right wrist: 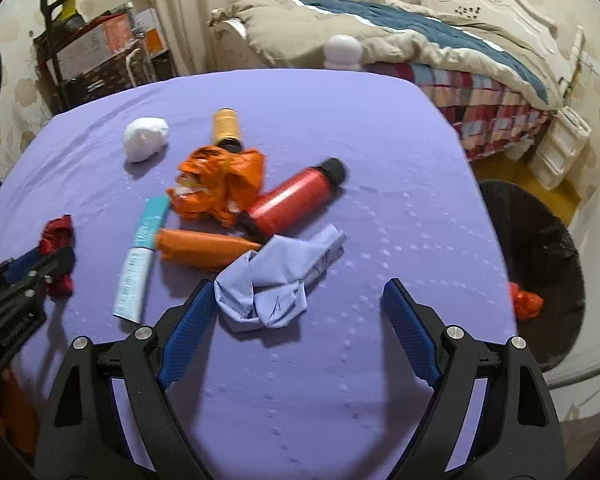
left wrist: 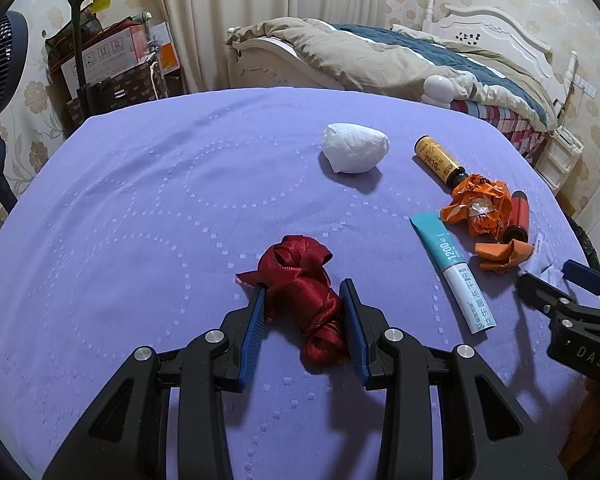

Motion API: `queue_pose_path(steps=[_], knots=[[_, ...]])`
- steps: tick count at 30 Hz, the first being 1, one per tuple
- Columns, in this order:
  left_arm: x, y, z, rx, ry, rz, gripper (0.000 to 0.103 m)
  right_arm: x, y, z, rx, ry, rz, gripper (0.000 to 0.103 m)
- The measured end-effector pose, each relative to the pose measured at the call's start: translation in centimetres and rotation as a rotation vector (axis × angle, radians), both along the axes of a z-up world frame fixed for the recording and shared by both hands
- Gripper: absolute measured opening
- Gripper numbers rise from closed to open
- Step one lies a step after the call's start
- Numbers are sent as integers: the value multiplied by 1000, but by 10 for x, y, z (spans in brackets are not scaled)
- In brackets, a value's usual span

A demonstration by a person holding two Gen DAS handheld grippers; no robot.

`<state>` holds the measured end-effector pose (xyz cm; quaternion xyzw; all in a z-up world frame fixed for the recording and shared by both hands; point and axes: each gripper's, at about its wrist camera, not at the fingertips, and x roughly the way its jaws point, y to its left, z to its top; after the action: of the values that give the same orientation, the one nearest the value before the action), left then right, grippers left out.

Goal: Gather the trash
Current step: 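Grasp the crumpled light blue cloth with the right tool while the left tool holds the red cloth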

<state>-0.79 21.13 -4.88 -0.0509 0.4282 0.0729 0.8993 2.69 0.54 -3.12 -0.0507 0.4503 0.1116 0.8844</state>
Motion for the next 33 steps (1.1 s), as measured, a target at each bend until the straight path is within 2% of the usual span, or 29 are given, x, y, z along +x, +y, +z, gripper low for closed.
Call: queue_pose_path(steps=[8, 18, 19, 22, 30, 33], knots=[[0, 0, 0, 1, 0, 1, 38, -3, -28, 0, 11, 7, -55, 83], [0, -1, 0, 0, -1, 0, 38, 8, -18, 6, 49, -28, -27, 82], [0, -1, 0, 0, -1, 0, 38, 10, -17, 5, 48, -25, -27, 80], [0, -1, -1, 1, -1, 0, 38, 14, -18, 2, 50, -4, -23, 66], [1, -1, 0, 0, -2, 0, 38, 9, -25, 2, 31, -18, -23, 37], [2, -1, 0, 0, -2, 0, 38, 7, -31, 2, 52, -19, -21, 36]])
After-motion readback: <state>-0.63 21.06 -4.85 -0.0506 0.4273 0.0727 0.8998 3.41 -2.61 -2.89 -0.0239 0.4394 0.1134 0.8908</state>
